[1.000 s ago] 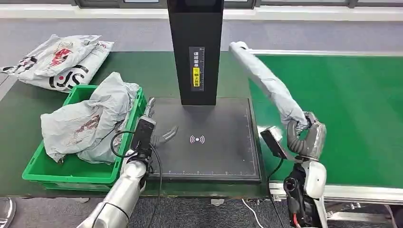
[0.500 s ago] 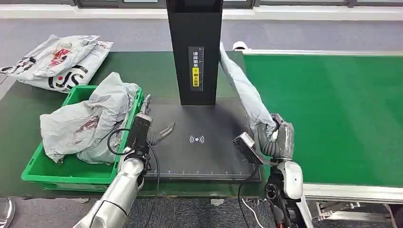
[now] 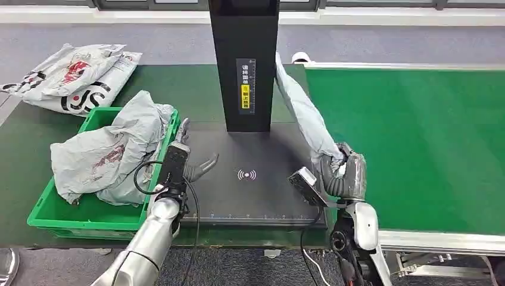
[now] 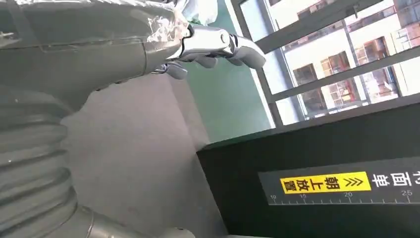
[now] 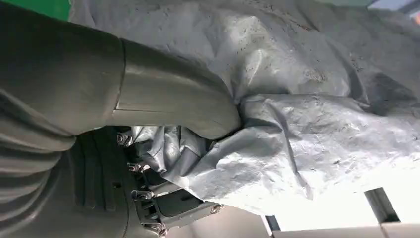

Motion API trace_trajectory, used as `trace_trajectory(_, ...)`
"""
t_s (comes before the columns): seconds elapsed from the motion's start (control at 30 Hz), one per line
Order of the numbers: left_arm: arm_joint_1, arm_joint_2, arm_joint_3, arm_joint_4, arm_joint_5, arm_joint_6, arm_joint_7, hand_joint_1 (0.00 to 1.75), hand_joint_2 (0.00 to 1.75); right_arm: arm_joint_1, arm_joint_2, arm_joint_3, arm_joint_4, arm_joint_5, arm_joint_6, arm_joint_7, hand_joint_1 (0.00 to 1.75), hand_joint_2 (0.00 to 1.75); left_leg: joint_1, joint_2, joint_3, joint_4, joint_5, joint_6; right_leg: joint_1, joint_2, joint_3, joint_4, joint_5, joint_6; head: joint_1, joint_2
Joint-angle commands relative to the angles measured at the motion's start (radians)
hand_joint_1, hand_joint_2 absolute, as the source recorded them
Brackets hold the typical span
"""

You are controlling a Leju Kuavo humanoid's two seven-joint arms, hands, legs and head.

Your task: Moved the parcel from conveyor to table for the left to box.

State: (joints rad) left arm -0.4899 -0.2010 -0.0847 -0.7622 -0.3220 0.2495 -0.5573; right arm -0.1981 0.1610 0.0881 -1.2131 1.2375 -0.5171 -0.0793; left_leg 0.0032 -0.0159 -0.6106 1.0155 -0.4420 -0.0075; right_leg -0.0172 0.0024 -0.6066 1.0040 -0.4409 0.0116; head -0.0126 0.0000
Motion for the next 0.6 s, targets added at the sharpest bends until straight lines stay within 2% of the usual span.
trace_trajectory(0.03, -0.08, 0.011, 0.043, 0.064, -0.008, -0.025, 0.003, 0.0, 1.75, -0.036, -0.044, 0.209, 0.206, -0.095, 0.334, 0.003, 1.75, 1.75, 0.002, 0.003, 0.003, -0.001, -0.001, -0.001, 0.002, 0.002, 0.003, -0.002, 0.001, -0.001, 0.0, 0.0)
trace_trajectory(0.17, -0.084, 0.012, 0.033, 0.07, 0.022, -0.023, -0.017, 0.0, 1.75, -0.054, -0.136, 0.344, 0.326, -0.11, 0.418, -0.005, 1.75, 1.75, 0.001, 0.002, 0.004, -0.002, 0.0, 0.0, 0.002, 0.0, 0.004, -0.003, 0.0, -0.001, 0.0, 0.0)
trace_trajectory(0.23, -0.087, 0.01, 0.03, 0.069, 0.032, -0.023, -0.025, 0.0, 1.75, -0.065, -0.166, 0.396, 0.364, -0.114, 0.446, -0.048, 1.75, 1.75, 0.002, 0.001, 0.004, -0.002, -0.001, 0.0, 0.002, 0.0, 0.005, -0.004, 0.0, -0.001, 0.0, 0.0)
trace_trajectory(0.27, -0.091, 0.002, 0.036, 0.062, 0.041, -0.012, -0.04, 0.0, 1.75, -0.049, -0.164, 0.388, 0.334, -0.186, 0.401, -0.177, 1.75, 1.75, 0.002, 0.002, 0.006, -0.003, 0.0, 0.0, 0.002, 0.0, 0.007, -0.005, 0.001, -0.001, 0.0, 0.0)
trace_trajectory(0.37, -0.093, -0.001, 0.034, 0.053, 0.042, -0.014, -0.028, 0.0, 1.75, -0.029, -0.158, 0.394, 0.246, -0.19, 0.445, -0.15, 1.75, 1.75, 0.001, 0.0, 0.001, 0.0, 0.0, 0.0, 0.001, -0.001, 0.002, -0.001, 0.0, 0.0, 0.0, 0.0)
trace_trajectory(0.6, -0.106, -0.004, 0.032, 0.07, 0.042, -0.014, -0.029, 0.0, 1.75, -0.019, -0.162, 0.387, 0.213, -0.2, 0.445, -0.145, 1.75, 1.75, 0.001, 0.001, 0.003, -0.001, -0.001, 0.0, 0.001, 0.0, 0.002, -0.002, 0.0, -0.001, 0.0, 0.0)
